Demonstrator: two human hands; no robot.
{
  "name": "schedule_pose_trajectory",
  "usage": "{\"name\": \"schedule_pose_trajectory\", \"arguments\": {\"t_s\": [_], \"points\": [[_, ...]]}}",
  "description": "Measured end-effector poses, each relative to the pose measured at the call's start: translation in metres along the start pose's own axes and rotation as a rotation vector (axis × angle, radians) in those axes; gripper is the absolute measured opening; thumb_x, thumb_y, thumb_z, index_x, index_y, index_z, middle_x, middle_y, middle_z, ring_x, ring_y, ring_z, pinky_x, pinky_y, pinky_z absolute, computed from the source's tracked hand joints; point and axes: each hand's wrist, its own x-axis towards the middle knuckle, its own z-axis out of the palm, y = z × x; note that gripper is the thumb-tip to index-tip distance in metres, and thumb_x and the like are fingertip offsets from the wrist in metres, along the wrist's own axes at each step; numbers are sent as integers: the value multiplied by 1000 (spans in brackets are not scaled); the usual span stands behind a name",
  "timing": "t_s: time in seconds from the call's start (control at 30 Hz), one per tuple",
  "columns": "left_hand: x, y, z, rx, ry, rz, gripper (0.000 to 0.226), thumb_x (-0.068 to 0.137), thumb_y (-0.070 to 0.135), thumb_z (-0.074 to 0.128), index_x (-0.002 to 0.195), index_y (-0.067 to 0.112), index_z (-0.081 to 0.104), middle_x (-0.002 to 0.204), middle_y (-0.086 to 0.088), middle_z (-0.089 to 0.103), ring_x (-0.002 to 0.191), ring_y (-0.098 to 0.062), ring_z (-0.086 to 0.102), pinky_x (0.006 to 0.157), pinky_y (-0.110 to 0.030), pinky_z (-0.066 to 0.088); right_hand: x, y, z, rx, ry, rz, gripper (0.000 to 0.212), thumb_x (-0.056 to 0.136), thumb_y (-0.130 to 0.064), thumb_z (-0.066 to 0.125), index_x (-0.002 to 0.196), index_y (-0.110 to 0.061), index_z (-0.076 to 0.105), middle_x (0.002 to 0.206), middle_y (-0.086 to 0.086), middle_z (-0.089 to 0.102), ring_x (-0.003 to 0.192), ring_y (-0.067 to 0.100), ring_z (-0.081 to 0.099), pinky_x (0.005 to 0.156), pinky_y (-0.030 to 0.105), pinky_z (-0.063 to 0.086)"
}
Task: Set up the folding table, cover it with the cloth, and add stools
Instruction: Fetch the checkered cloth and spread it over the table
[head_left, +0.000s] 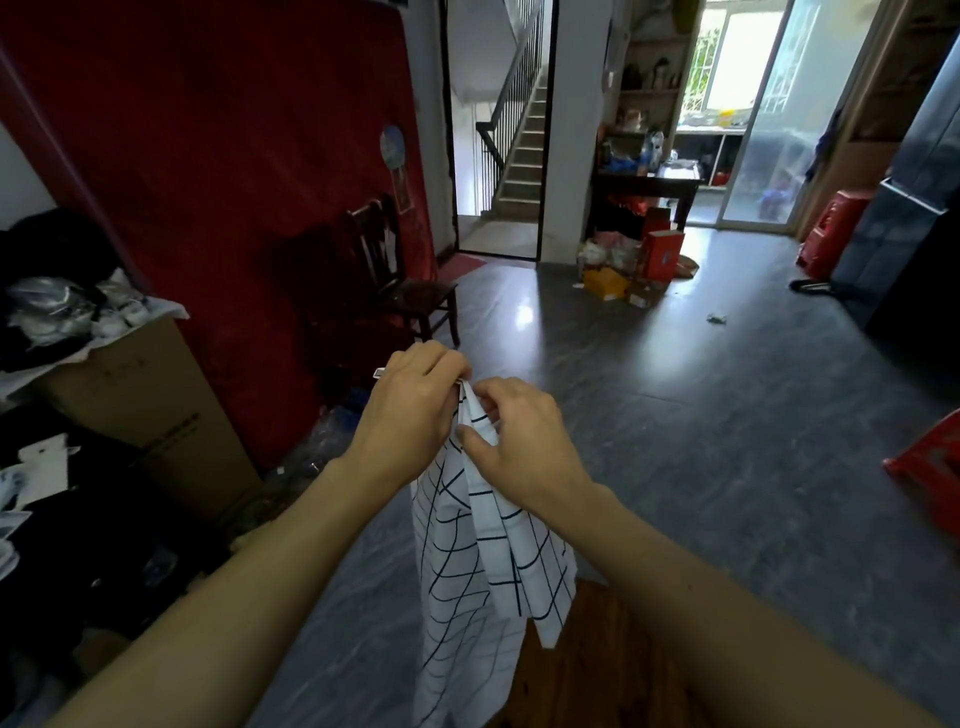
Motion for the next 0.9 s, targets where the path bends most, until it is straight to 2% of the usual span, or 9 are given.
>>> {"name": "schedule_pose_trajectory", "arguments": {"t_s": [0.13,0.3,0.43,0.53,0.63,0.7,0.77,0.83,0.9], "points": [[1,-5,2,8,23,17,16,90,8,50,92,4,65,87,-10,60,78,-28,56,68,-44,44,6,2,-3,-21,17,-11,25,87,-15,58,110,-11,66,96,3,64,86,16,57,81,35,50],[0,-10,11,-22,57,34,8,88,0,59,90,5,64,87,-8,59,78,-26,54,70,-39,42,14,-2,-1,-80,56,-21,16,94,-17,54,98,-10,68,85,5,66,75,19,58,71,36,49],[-1,-12,13,84,214,-6,12,82,10,68,94,7,68,95,-7,63,90,-25,55,80,-35,40,16,-2,1,-48,68,-32,18,98,-18,57,91,-7,70,78,4,66,68,18,57,65,32,44],[-1,-10,12,161,274,-162,19,74,20,75,85,12,62,81,-3,59,70,-22,52,62,-37,40,15,-2,4,-4,86,5,22,98,-18,58,81,-7,68,65,-4,54,57,13,47,60,25,33],[-6,-4,13,131,183,-298,21,79,21,75,72,14,57,61,1,56,51,-21,52,45,-38,46,17,-2,8,39,62,46,26,99,-21,57,82,-7,69,64,1,61,57,17,53,58,28,40],[-8,-3,13,83,131,-326,13,85,22,70,76,14,63,67,2,62,56,-20,57,48,-40,49,18,-4,10,55,55,47,26,99,-20,57,83,-6,71,66,4,64,58,18,56,60,29,44],[-12,-3,14,8,105,-300,8,89,20,64,85,15,68,76,2,67,65,-18,61,56,-41,51,18,-5,12,60,56,41,25,99,-18,56,82,-5,70,65,4,63,57,17,54,59,28,41],[-15,-3,17,-95,101,-283,11,92,20,60,91,14,69,81,2,68,71,-16,62,62,-41,50,18,-4,14,65,47,29,24,98,-12,55,81,-3,69,66,4,63,58,18,55,58,29,41],[-19,-2,19,-194,93,-285,14,93,23,58,96,13,68,83,2,67,74,-13,61,67,-38,50,19,-3,14,74,20,25,19,95,-4,54,85,-2,70,71,8,66,62,20,60,60,31,48]]}}
